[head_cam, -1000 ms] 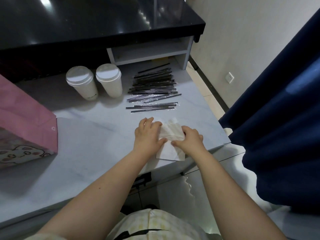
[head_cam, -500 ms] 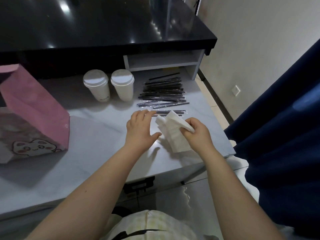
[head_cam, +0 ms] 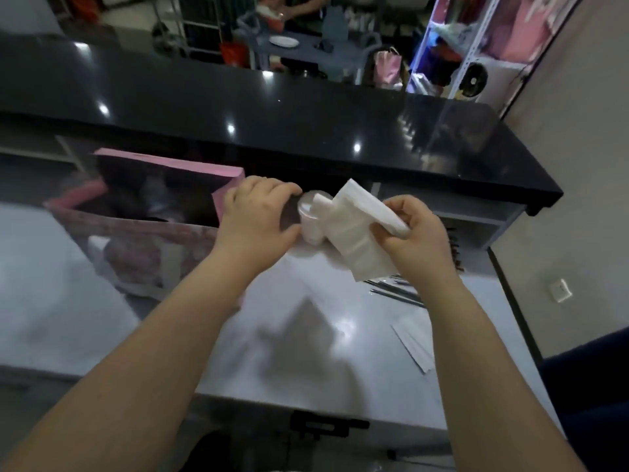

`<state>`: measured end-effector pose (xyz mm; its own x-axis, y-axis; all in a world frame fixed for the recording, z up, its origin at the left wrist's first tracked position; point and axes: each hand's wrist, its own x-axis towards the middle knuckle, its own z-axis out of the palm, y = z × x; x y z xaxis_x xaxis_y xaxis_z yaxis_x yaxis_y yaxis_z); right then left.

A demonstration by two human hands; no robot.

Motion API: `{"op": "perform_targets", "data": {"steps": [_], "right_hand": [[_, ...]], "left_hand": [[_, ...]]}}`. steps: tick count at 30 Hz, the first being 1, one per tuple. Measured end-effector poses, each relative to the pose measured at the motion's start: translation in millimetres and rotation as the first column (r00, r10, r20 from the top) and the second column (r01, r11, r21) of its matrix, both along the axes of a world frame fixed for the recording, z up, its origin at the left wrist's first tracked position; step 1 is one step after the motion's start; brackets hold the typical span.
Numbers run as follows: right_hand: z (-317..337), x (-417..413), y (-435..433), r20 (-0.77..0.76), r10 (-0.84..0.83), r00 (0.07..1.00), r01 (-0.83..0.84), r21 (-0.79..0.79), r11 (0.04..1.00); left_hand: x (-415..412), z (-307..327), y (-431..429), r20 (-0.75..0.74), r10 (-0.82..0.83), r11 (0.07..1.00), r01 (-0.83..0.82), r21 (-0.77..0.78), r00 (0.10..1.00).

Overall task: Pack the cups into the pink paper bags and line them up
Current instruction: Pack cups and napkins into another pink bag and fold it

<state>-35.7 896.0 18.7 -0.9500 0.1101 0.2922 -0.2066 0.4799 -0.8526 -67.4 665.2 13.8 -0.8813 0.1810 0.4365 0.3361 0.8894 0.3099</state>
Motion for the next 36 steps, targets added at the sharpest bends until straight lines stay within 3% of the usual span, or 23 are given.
{"op": "perform_targets", "data": {"steps": [8, 14, 17, 20, 22, 24, 28, 32, 36], "right_hand": [[66.4, -41.9, -132.1, -0.222, 0.096, 0.970, -0.119, -0.093, 0.989], [64.2, -69.2, -247.4, -0.191, 0.240, 0.952, -0.271, -0.156, 0.950], [39.7, -84.5, -284.5, -0.075, 0.283, 0.956, -0.285, -0.015, 0.958], [21.1, -98.5, -294.7, 0.045, 0.148, 0.988, -0.155, 0.254, 0.955], [17.7, -104.8, -296.1, 0.024, 0.025, 0.999, -0.033, 0.420, 0.907], [16.1, -109.6, -300.0, -0.036, 0.010, 0.999, 0.009, 0.501, 0.866], [7.4, -116.6, -312.1, 0.038, 0.110, 0.993, -0.106, 0.689, 0.717], [1.6, -115.9, -313.8, 0.046, 0.107, 0.993, -0.104, 0.760, 0.642], [10.4, -104.0, -306.6, 0.048, 0.087, 0.995, -0.096, 0.685, 0.722]], "left_hand": [[-15.5, 36.5, -161.5, -0.060, 0.127, 0.985, -0.118, 0.128, 0.990], [-51.5, 29.0, -259.2, 0.105, -0.001, 0.993, -0.011, 0.115, 0.995], [-69.6, 20.2, -288.2, 0.191, -0.154, 0.978, 0.121, 0.171, 0.969], [-79.4, 13.3, -302.7, 0.334, -0.317, 0.931, 0.225, 0.287, 0.888], [-84.7, 9.1, -306.1, 0.388, -0.348, 0.927, 0.254, 0.275, 0.853], [-89.5, 6.6, -308.7, 0.378, -0.360, 0.925, 0.274, 0.264, 0.853], [-94.8, 3.1, -315.1, 0.358, -0.379, 0.918, 0.300, 0.259, 0.853], [-96.3, -3.3, -315.7, 0.355, -0.297, 0.954, 0.291, 0.072, 0.886], [-95.4, -7.5, -314.8, 0.326, -0.289, 0.956, 0.287, 0.055, 0.900]]}}
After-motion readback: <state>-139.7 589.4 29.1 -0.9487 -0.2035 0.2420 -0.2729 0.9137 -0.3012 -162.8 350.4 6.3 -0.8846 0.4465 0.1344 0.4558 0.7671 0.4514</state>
